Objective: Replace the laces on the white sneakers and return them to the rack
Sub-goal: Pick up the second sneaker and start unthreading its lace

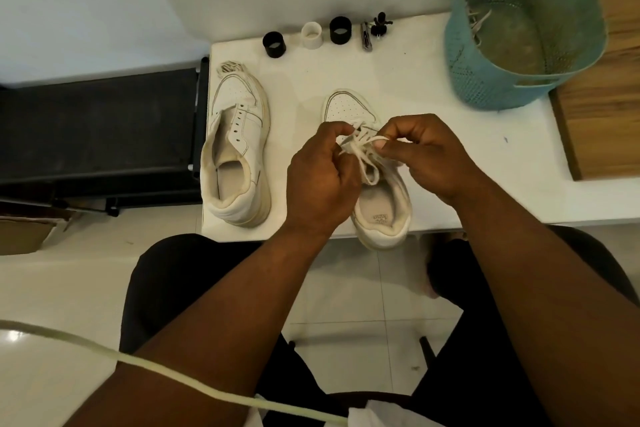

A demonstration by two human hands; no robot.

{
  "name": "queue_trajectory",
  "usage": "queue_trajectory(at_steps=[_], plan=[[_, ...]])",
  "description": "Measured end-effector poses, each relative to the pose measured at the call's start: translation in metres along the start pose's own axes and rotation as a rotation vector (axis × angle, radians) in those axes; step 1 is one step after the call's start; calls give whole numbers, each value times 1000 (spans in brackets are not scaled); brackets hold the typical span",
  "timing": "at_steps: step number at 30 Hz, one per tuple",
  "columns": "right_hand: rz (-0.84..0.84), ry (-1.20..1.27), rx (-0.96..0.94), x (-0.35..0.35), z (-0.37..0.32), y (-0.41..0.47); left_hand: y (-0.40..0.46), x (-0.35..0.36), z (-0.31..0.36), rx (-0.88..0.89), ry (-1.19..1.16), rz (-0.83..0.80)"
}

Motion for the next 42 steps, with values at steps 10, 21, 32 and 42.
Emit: queue_trajectory(at_steps=[10, 21, 32, 42], plan=[[97, 743, -58, -3, -20, 1, 14, -4, 3, -333, -867, -210], [504, 776, 6, -44, -25, -3, 22, -46, 20, -278, -1060, -356], [907, 579, 218, -67, -30, -32, 7, -93, 8, -367, -1165, -21], [850, 265, 464, -64, -8, -51, 4, -113, -29, -672, -741, 320]])
Point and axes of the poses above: each hand's wrist, its own y-axis towards the middle knuckle, its own x-axis out of the palm, z = x × y, the point moved 5 cm from there along y, towards the middle knuckle, and after that the axes turned 12 degrees about -x, right-handed, at the moved point
